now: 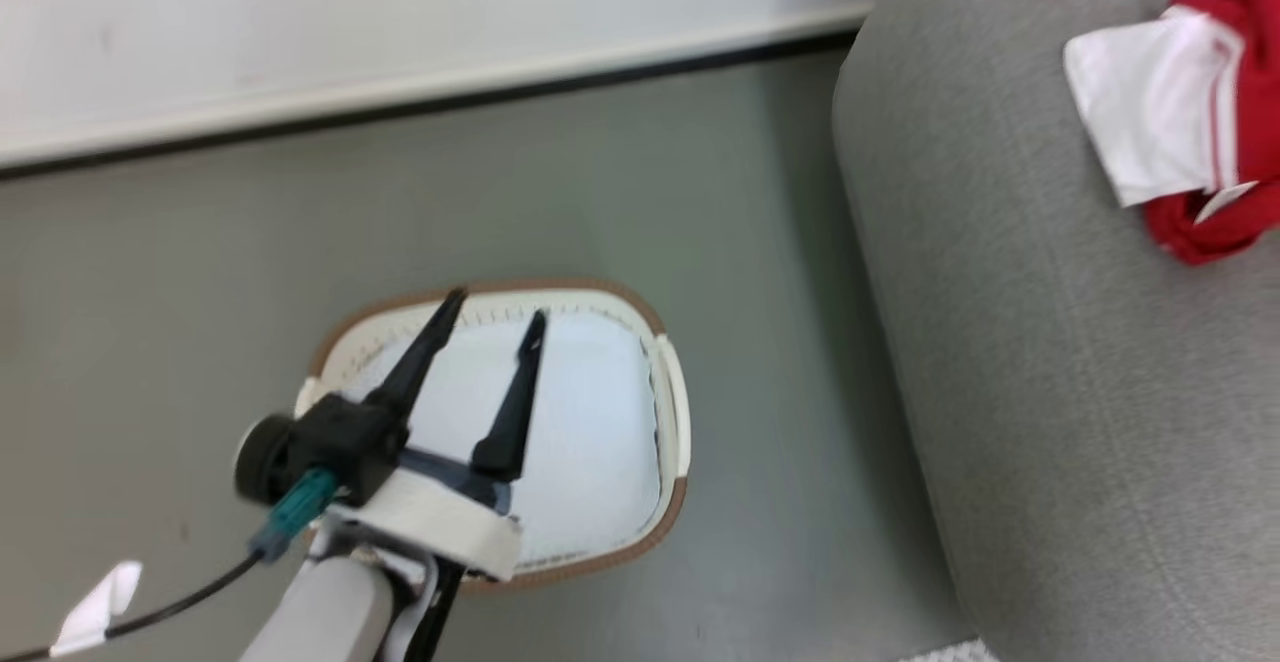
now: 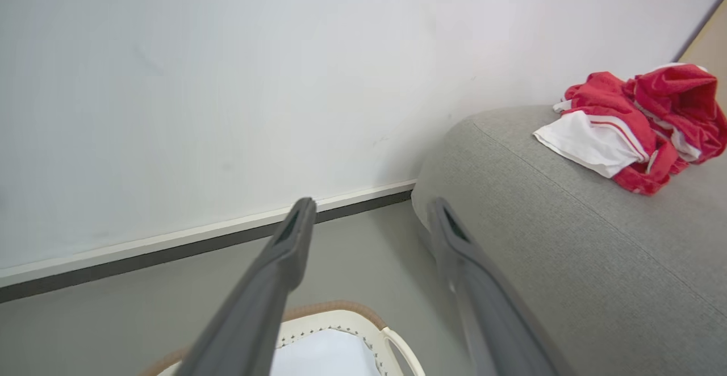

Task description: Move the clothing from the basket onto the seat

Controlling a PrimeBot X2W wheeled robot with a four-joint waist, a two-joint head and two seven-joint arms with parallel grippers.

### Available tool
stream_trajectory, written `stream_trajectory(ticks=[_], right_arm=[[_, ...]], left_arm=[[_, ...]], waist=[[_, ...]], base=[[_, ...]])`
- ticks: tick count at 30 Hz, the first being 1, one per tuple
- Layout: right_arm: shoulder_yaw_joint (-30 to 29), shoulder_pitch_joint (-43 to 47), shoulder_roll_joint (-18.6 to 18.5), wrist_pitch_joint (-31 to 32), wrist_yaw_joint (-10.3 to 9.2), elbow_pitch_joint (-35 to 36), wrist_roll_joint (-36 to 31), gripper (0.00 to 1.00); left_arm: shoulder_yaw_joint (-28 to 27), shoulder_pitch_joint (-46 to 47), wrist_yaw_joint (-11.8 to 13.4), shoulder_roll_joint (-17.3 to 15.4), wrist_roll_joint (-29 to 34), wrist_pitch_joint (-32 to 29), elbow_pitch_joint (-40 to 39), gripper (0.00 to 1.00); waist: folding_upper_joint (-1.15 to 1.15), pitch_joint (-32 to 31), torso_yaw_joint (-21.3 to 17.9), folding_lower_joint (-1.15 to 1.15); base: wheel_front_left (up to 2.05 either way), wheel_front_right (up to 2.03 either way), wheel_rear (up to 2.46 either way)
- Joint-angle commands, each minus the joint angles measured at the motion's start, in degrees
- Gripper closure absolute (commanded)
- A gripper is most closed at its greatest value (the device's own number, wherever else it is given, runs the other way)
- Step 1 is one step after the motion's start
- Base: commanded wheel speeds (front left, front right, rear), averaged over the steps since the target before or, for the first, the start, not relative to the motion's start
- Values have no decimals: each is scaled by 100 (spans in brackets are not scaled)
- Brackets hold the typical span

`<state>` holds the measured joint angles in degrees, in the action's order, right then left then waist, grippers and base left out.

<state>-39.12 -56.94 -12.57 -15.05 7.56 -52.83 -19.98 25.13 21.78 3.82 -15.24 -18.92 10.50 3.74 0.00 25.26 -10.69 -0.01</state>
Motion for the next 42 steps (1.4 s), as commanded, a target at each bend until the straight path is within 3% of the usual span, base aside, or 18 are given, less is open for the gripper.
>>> stream_trajectory(ticks=[1, 10, 21, 24, 33, 42], right_arm=[[313, 474, 129, -16, -15, 405, 292, 0], [1741, 2740, 535, -16, -15, 2331, 1543, 0], [2824, 4411, 951, -10, -15, 3014, 2246, 0], [2998, 4660, 950, -10, -15, 3057, 2465, 0], [3996, 5381, 959, -11, -15, 3083, 2857, 0], [4130, 5448, 956, -10, -15, 3058, 2952, 0]], left_arm=[[-123, -252, 82, -5, -147, 134, 124, 0], [-639, -1340, 324, 238, -550, 458, 614, 0], [-1612, -2321, 323, 578, -288, 464, 523, 0], [-1769, -2413, 257, 646, -164, 464, 592, 0], [-2295, -2579, -291, 922, 237, 465, 882, 0], [-2499, -2541, -676, 1138, 418, 466, 1144, 0]], waist=[[0, -648, -153, 1], [0, -1892, 122, 1], [0, -2565, 605, 1], [0, -2600, 664, 1], [0, -2679, 743, 1], [0, -2755, 764, 1]], base=[[0, 0, 0], [0, 0, 0], [0, 0, 0], [0, 0, 0], [0, 0, 0], [0, 0, 0]])
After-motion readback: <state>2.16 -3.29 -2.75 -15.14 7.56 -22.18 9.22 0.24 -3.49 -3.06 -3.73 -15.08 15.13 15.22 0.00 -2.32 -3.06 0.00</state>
